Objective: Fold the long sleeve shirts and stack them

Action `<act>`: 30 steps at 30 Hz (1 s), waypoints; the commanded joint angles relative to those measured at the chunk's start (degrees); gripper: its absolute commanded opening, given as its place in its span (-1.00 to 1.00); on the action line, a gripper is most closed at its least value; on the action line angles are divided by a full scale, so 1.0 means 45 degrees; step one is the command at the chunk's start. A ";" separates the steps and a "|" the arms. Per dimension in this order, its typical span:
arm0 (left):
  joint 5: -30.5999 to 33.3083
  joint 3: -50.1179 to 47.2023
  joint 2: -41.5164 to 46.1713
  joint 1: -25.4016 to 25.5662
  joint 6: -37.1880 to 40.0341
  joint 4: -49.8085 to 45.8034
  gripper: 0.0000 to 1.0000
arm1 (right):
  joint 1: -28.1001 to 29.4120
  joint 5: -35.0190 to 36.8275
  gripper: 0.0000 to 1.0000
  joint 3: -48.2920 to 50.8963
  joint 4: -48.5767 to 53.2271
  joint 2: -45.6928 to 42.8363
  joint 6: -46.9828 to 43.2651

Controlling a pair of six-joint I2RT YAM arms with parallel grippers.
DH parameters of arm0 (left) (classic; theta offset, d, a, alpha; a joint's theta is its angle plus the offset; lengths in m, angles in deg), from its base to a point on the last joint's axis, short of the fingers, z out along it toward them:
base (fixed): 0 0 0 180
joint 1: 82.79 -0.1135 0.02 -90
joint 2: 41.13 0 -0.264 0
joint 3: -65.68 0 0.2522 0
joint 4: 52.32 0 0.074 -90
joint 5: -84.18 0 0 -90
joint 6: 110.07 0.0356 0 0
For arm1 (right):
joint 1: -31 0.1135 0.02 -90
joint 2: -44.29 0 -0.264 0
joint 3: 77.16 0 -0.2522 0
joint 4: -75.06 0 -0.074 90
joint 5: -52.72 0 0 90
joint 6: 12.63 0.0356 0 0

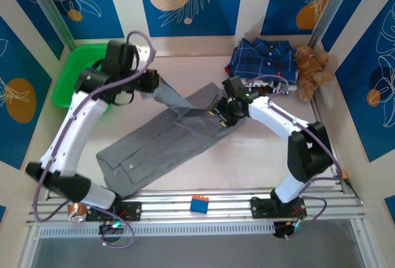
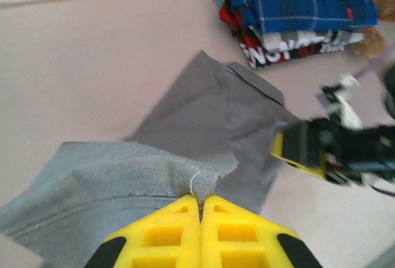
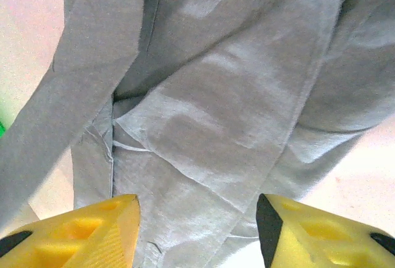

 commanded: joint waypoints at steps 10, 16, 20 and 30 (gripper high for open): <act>0.1019 0.7512 -0.5375 -0.1312 0.1425 -0.1457 -0.90 | -0.0622 -0.0319 0.08 0.1600 0.0343 -0.1494 -0.1619; -0.1309 0.6570 -0.4604 -0.0658 0.0621 -0.1088 -0.92 | -0.1079 -0.0438 0.09 0.1793 0.0357 -0.1515 -0.1781; -0.2243 0.4198 -0.3021 0.0498 -0.0216 -0.0459 -0.93 | -0.1519 -0.1091 0.09 0.1650 0.0131 -0.1439 -0.2091; -0.3179 -0.2636 0.1587 0.2104 -0.4539 0.3138 -0.93 | -0.2039 -0.4625 -0.02 0.1618 -0.0808 -0.0658 -0.2807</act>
